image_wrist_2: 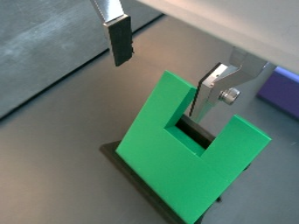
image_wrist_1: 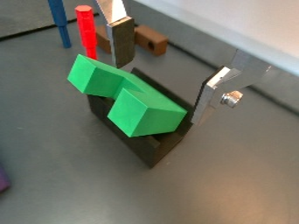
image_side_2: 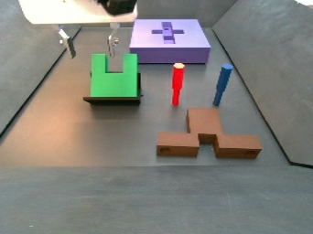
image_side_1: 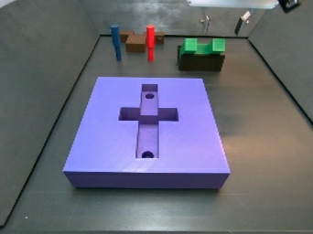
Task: Pick up the green object. Move up. Place the green object on the fixture. Regrasp the green object. Move to above the board. Insert the green object.
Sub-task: Regrasp the green object.
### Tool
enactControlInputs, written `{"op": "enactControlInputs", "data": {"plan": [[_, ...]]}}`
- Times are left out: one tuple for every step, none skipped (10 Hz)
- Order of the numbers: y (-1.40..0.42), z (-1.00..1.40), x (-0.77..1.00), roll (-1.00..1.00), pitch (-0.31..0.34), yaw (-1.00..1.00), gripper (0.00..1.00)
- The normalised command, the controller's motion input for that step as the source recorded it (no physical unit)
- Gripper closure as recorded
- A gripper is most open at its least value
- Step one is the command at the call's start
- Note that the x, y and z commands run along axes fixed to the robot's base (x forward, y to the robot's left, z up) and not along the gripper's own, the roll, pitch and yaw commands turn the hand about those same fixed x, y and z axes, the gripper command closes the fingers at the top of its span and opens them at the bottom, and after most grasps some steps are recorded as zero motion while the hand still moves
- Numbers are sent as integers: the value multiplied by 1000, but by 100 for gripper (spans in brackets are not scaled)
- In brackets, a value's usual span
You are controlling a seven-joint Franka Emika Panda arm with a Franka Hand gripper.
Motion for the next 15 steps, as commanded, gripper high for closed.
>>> {"op": "enactControlInputs", "data": {"plan": [[-169,0,20,1000,0,54,0],[-189,9,40,1000,0,57,0],[-203,3,40,1000,0,54,0],[-209,0,17,1000,0,60,0],[-229,0,11,1000,0,71,0],[-214,-91,97,971,-20,49,0],[-169,-114,97,957,-49,80,0],[-117,-137,69,943,-40,97,0],[-34,-220,111,689,-6,43,0],[0,-206,86,171,0,34,0],[0,-186,189,137,-3,54,0],[0,-177,263,117,-11,103,0],[74,-191,200,0,-40,186,0],[57,-163,174,0,-23,251,0],[0,-103,100,23,0,289,0]]}}
